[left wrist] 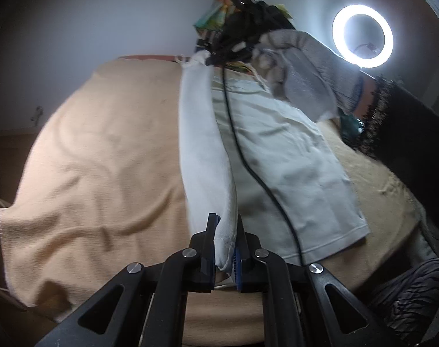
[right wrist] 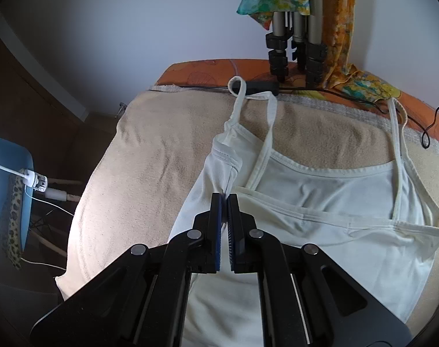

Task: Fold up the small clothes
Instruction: 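Grasp the side edge with the left tool while the right tool grasps it near the straps, fold lengthwise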

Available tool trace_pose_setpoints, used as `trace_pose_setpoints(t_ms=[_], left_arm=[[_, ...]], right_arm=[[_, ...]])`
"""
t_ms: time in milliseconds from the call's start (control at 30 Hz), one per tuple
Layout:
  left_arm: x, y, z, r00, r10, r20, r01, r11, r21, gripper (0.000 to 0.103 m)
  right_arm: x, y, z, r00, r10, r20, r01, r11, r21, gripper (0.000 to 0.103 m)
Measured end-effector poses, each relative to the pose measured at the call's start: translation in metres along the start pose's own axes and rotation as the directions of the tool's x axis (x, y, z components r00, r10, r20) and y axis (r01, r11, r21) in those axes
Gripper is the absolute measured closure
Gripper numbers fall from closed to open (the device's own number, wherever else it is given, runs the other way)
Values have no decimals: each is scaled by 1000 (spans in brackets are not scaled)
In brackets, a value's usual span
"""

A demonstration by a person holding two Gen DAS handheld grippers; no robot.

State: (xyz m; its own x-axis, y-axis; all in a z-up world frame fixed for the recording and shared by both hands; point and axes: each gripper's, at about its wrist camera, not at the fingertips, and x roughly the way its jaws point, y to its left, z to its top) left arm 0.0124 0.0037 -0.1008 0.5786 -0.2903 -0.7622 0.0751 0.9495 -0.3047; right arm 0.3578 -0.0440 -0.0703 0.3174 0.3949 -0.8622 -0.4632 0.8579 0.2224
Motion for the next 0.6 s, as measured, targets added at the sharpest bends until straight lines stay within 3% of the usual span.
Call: trace_pose_setpoints(t_ms=[233, 300, 367, 433, 533, 600], left_arm=[[29, -24, -1, 992, -91, -89, 92, 996, 2, 97], [34, -31, -3, 991, -91, -97, 94, 995, 23, 92], [36, -33, -5, 991, -80, -105, 84, 996, 38, 71], [36, -30, -7, 992, -75, -106, 79, 996, 34, 69], [30, -22, -9, 992, -62, -108, 64, 998, 17, 61], [23, -19, -9, 995, -37, -94, 39, 999, 17, 50]], right_arm=[[11, -18, 0, 1000, -24, -14, 24, 1000, 17, 98], [17, -22, -2, 999, -40, -25, 41, 999, 18, 98], [23, -25, -4, 998, -45, -35, 45, 999, 12, 98], [26, -29, -7, 998, -37, -49, 38, 999, 12, 98], [22, -37, -11, 998, -46, -48, 48, 998, 32, 80], [9, -44, -15, 998, -59, -10, 60, 997, 49, 56]])
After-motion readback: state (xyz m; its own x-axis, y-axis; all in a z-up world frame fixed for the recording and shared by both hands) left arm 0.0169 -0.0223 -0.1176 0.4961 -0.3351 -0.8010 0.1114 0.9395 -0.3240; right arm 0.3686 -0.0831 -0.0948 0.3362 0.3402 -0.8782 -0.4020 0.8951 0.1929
